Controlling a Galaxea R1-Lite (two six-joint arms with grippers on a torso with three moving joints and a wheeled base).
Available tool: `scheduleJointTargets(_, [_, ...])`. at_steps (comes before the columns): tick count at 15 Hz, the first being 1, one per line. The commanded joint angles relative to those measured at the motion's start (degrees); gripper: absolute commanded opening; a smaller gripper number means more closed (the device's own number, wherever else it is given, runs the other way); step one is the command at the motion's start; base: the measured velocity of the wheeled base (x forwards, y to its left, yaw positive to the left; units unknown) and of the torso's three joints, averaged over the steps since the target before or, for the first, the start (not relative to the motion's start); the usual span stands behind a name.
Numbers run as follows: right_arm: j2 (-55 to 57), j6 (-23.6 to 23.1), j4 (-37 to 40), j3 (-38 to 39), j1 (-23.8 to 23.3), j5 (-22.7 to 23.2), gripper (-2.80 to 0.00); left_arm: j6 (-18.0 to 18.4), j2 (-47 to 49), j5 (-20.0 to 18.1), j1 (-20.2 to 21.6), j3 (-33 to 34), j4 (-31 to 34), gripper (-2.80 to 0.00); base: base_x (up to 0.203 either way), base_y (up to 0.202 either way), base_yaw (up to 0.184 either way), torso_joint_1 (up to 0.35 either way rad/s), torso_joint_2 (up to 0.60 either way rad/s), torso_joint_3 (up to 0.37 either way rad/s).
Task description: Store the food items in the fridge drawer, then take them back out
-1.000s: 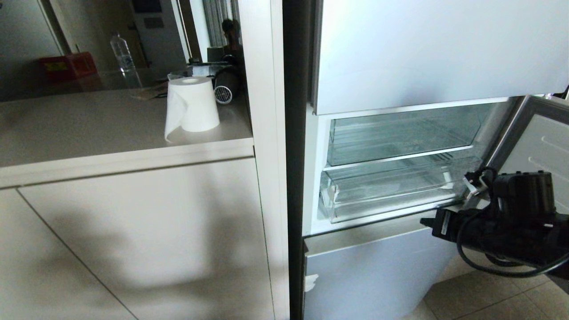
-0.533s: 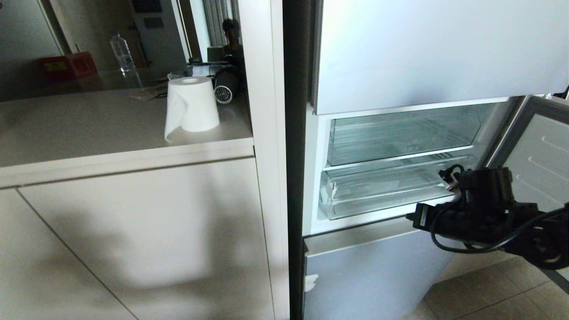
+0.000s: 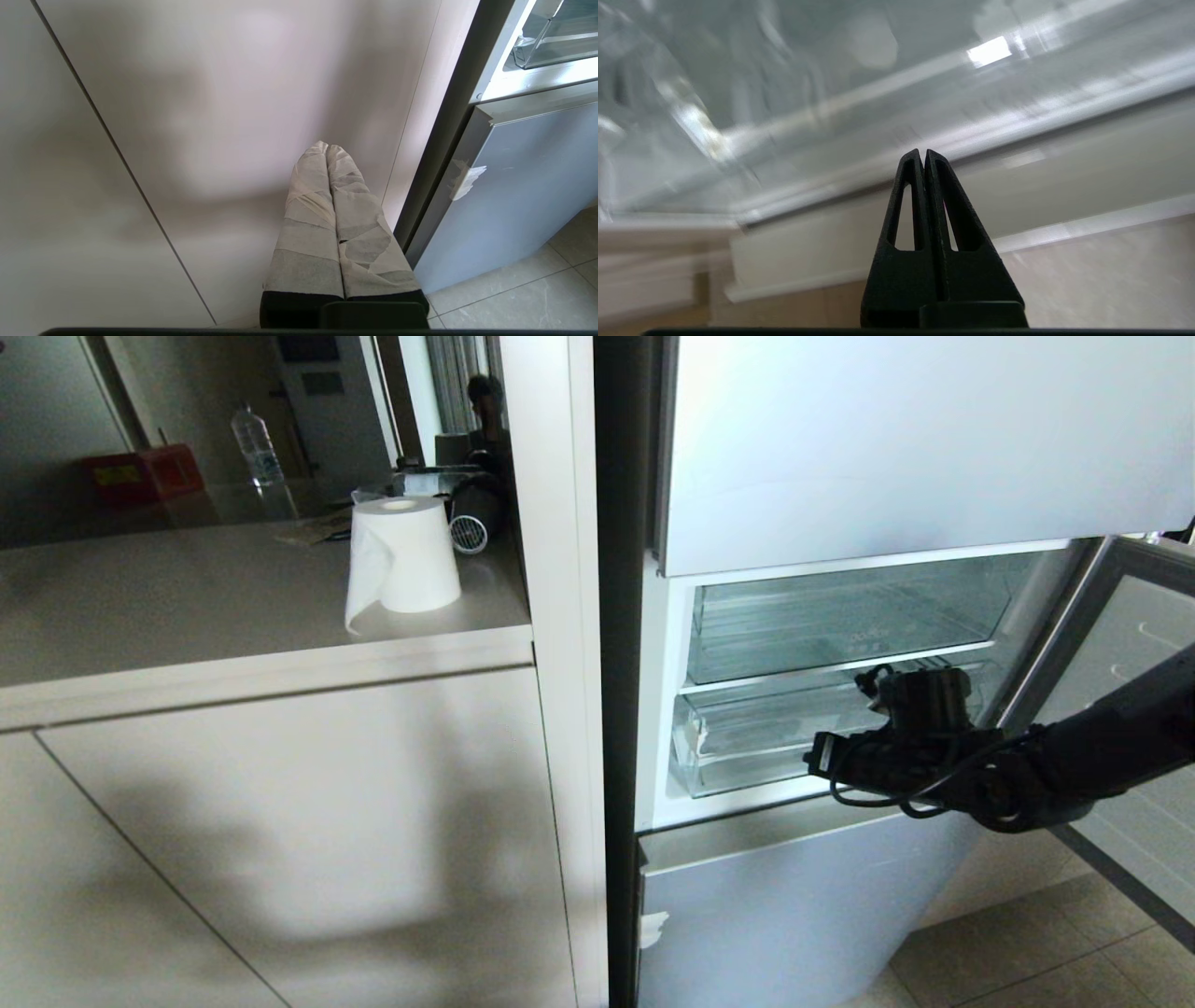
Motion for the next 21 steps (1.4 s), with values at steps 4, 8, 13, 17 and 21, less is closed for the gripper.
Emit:
scheduleJointTargets(4, [0.23, 1.58, -0.33, -0.69, 1.37, 0.07, -2.8, -0.02, -0.02, 0.01, -0.02, 0.0, 0.0, -2.8, 0.0, 0.0, 0.0, 0.0, 0.0, 0.0])
scheduleJointTargets(8, [-1.13, 5.46, -0.96, -1.06, 1.47, -0.08, -2.8, -0.02, -0.02, 0.01, -0.02, 0.0, 0.0, -2.8, 0.0, 0.0, 0.0, 0.0, 0.0, 0.0])
scheduleJointTargets(13, [2.26, 5.92, -4.39, -2.89, 1.67, -5.43, -2.8, -0.02, -0.02, 0.01, -0.02, 0.0, 0.0, -2.8, 0.0, 0.0, 0.0, 0.0, 0.0, 0.0])
scheduleJointTargets(17, [0.71, 9.64, -4.33, -2.56, 1.71, -5.53, -2.8, -0.02, -0.02, 0.01, -0.02, 0.0, 0.0, -2.8, 0.0, 0.0, 0.0, 0.0, 0.0, 0.0])
scheduleJointTargets(21, [-15.12, 10.11, -3.86, 10.15, 2.53, -4.39, -2.8, -0.02, -0.02, 0.01, -0.02, 0.0, 0.0, -2.8, 0.0, 0.0, 0.0, 0.0, 0.0, 0.0])
